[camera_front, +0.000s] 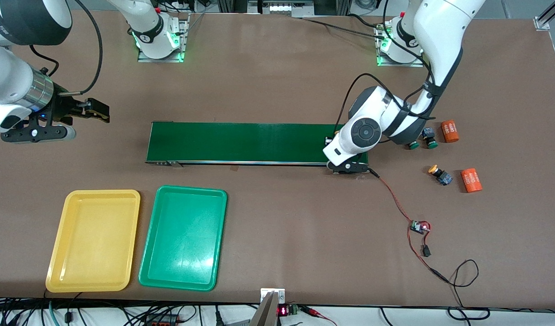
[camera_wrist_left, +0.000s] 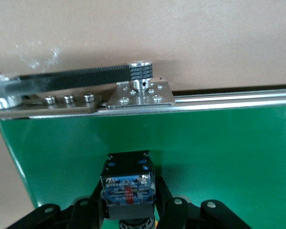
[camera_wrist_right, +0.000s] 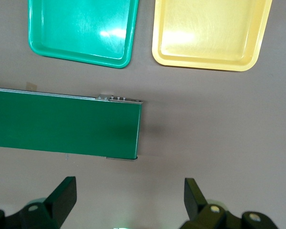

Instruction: Sort buttons by color to trays

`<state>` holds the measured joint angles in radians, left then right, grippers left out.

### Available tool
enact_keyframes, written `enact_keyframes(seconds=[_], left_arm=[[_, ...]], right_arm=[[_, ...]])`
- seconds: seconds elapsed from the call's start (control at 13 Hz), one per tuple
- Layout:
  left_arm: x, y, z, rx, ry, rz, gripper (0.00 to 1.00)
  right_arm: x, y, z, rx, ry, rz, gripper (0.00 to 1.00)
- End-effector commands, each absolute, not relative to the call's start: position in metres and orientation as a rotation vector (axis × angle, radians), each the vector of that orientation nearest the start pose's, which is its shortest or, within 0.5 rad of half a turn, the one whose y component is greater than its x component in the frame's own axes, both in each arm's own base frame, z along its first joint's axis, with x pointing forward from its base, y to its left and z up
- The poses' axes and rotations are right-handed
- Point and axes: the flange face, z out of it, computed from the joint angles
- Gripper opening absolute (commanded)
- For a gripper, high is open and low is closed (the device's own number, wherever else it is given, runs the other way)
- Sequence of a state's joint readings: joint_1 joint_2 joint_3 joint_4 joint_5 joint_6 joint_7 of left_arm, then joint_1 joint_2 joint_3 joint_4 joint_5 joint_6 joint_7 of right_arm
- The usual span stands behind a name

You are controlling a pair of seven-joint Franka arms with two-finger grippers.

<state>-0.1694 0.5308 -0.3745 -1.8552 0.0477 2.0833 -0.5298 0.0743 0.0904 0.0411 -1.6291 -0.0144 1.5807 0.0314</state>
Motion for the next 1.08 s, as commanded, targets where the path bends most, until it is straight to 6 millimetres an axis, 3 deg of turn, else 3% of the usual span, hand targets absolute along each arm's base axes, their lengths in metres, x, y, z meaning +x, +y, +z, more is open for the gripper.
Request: enact_keyframes(seconds=[0.0,0.15,0.23,0.31,0.39,0.46,0.69,0.77,0.92,1.0], left_arm=[[0.536,-0.304,0.258,-3.091,-0.030,0.412,1.00],[0.562,-0.287,0.296,-3.066,-0.083,0.423,1.00],[0.579,-0.266,0.309,-3.055,-0.138,0.434,1.00],[0.610,-0.229,0.315,-3.048,-0.224,0.377,1.00],[0.636,-0.181,0.311,-3.019,-0.322,0.347,1.00],[0.648,-0.138,0.308,-3.006,-0.415,0.343,1.00],[0.666,-0.009,0.290,-2.951,-0.692,0.367,1.00],[0.671,0.024,0.281,-2.909,-0.668,0.344,1.00],[0.669,0.065,0.244,-2.859,-0.390,0.386,1.00],[0.664,0.102,0.236,-2.857,-0.373,0.414,1.00]], right_arm=[[0.569,0.065,0.546,-3.150,-0.152,0.228,1.00],[0.569,0.065,0.546,-3.150,-0.152,0.228,1.00],[0.569,0.065,0.546,-3.149,-0.152,0.228,1.00],[0.568,0.067,0.546,-3.149,-0.156,0.228,1.00],[0.568,0.067,0.546,-3.149,-0.156,0.228,1.00],[0.568,0.068,0.546,-3.149,-0.159,0.231,1.00],[0.568,0.070,0.546,-3.149,-0.161,0.228,1.00],[0.568,0.070,0.545,-3.148,-0.159,0.231,1.00],[0.568,0.070,0.545,-3.143,-0.158,0.224,1.00],[0.568,0.071,0.543,-3.142,-0.160,0.224,1.00]])
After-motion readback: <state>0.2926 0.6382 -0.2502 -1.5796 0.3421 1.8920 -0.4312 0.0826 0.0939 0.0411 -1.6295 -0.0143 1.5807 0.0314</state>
